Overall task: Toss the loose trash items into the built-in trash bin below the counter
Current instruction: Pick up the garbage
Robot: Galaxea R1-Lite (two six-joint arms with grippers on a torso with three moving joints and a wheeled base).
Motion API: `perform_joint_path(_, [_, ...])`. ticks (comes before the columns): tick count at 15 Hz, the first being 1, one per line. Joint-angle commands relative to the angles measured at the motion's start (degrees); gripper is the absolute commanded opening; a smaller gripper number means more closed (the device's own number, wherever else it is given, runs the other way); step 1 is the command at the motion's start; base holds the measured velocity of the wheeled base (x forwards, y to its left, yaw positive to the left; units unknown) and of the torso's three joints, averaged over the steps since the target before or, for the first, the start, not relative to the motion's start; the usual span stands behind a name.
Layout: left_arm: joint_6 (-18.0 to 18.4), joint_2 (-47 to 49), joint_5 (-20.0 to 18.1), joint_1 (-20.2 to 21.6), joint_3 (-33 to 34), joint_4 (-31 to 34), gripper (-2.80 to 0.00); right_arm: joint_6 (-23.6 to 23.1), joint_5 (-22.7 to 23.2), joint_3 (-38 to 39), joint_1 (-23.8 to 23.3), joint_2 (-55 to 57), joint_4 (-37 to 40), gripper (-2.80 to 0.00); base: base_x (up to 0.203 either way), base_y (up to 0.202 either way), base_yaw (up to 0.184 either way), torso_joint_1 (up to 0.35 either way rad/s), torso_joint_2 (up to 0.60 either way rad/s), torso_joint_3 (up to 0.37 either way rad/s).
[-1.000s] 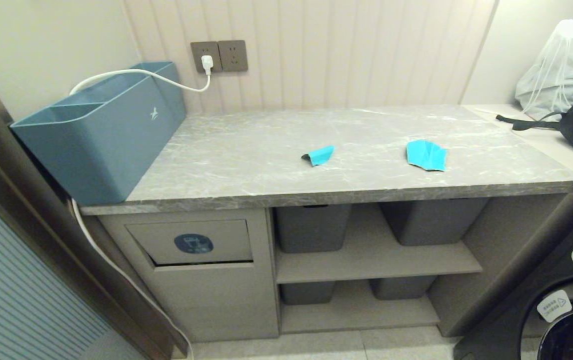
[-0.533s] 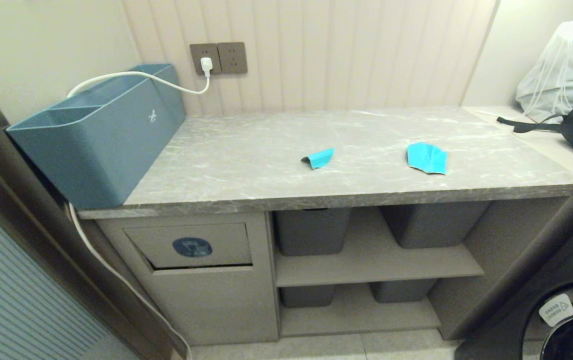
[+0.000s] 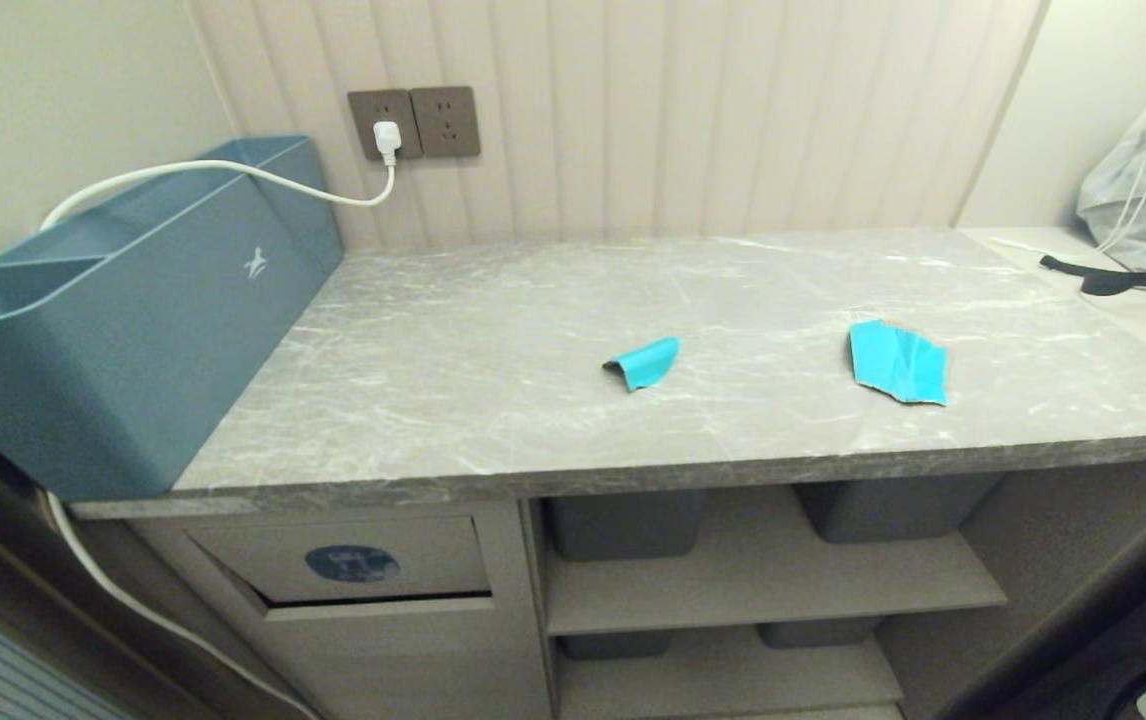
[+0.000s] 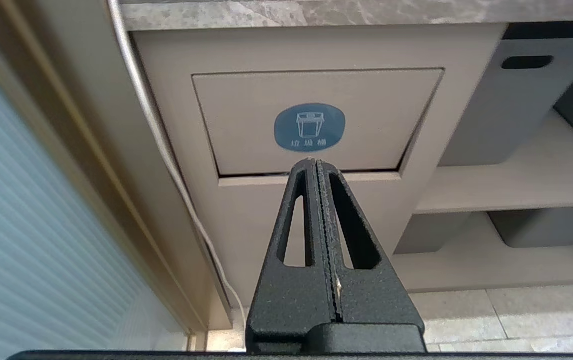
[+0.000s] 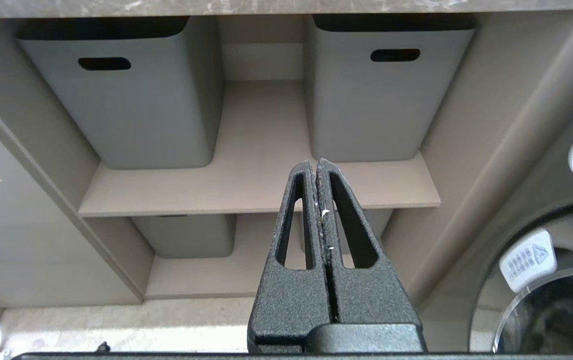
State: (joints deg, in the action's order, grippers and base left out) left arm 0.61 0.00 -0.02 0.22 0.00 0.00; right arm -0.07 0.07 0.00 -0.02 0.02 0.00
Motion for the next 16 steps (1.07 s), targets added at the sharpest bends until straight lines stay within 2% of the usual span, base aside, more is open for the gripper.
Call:
perform_joint_path(1, [0.0, 0.09, 0.02, 0.04, 0.09, 0.0, -2.8, -0.01, 0.01, 0.0, 0.0, -0.04, 0.0, -2.8, 0.061, 0.0, -0.003, 0.015, 0.01, -0.002])
perform_joint_path(11, [0.09, 0.09, 0.02, 0.04, 0.09, 0.0, -2.8, 0.07, 0.01, 0.0, 0.02, -0.11, 0.0, -2.8, 0.001, -0.006, 0.001, 0.0, 0.0, 0.0])
perform_joint_path(16, [0.09, 0.09, 0.02, 0.04, 0.09, 0.0, -2.8, -0.01, 0.01, 0.0, 0.02, -0.11, 0.0, -2.8, 0.001, -0.18, 0.002, 0.004, 0.0, 0.002])
